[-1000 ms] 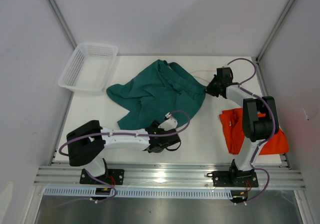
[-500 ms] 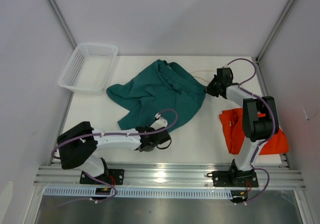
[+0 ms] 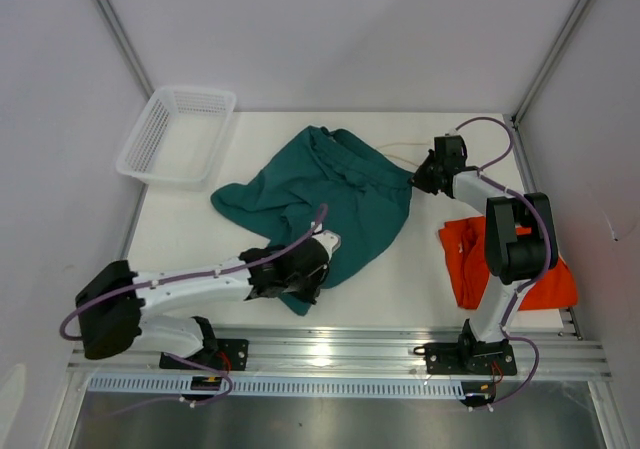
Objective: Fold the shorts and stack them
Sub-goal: Flatten the shorts out
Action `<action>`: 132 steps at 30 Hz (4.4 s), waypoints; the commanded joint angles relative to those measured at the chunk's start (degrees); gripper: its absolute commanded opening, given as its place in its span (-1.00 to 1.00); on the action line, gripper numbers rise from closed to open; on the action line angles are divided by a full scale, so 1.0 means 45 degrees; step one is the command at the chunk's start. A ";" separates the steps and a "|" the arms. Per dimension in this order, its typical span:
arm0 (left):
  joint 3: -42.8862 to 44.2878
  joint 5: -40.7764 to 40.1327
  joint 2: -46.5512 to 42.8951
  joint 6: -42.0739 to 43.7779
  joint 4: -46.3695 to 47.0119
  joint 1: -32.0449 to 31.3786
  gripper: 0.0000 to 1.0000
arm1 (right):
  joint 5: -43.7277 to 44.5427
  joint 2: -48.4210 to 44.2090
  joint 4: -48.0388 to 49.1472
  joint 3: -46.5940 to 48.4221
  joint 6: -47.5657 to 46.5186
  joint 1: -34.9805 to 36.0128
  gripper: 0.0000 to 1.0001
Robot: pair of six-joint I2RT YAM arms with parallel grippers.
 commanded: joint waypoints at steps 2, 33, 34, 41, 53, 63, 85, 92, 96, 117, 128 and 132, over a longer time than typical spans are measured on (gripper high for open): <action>0.0848 0.4922 -0.2010 0.0271 0.1492 0.0643 -1.00 | 0.0004 -0.0415 0.0371 -0.0088 -0.0090 -0.0066 -1.00; -0.0540 0.1955 -0.5450 -0.0649 -0.0376 0.5671 0.63 | -0.0094 -0.0180 0.0507 -0.0166 -0.0149 -0.0027 -1.00; -0.0248 0.0669 -0.5392 -0.0609 -0.0807 0.4564 0.62 | -0.0094 -0.0180 0.0488 -0.0166 -0.0130 -0.0027 -1.00; 0.0887 -0.2991 -0.5042 -0.0667 -0.1981 -0.0358 0.62 | -0.0094 -0.0161 0.0507 -0.0186 -0.0168 -0.0027 -1.00; 0.1064 -0.6492 -0.0805 -0.3966 -0.4969 -0.5192 0.56 | -0.0153 -0.0024 0.0527 -0.0147 -0.0168 -0.0047 -1.00; 0.1707 -0.6687 0.0916 -0.4593 -0.3996 -0.6637 0.46 | -0.0231 -0.0004 0.0546 -0.0147 -0.0149 -0.0066 -1.00; 0.0539 -0.6141 0.2030 -0.4242 -0.2608 -0.6854 0.04 | -0.0309 0.0035 0.0605 -0.0225 -0.0110 -0.0066 -1.00; -0.0127 -0.5244 0.2186 -0.3599 -0.1633 -0.6170 0.04 | -0.0270 0.0054 0.0624 -0.0245 -0.0090 -0.0066 -1.00; -0.0244 -0.4794 0.2322 -0.3363 -0.1163 -0.5976 0.04 | -0.0290 0.0054 0.0624 -0.0264 -0.0110 -0.0066 -1.00; 0.0399 -0.4618 0.1858 -0.3265 -0.1747 -0.4529 -1.00 | -0.0368 -0.0666 -0.0367 0.0085 0.0066 -0.0086 -1.00; 0.2758 -0.3582 -0.4802 -0.2738 -0.4518 -0.4510 -1.00 | 0.2542 -0.4143 -0.7241 0.4648 0.1353 -0.0164 -1.00; 0.4323 -0.3875 -0.6404 -0.2290 -0.6003 -0.4510 -1.00 | 0.2426 -0.5295 -0.9430 0.6566 0.1861 -0.0105 -1.00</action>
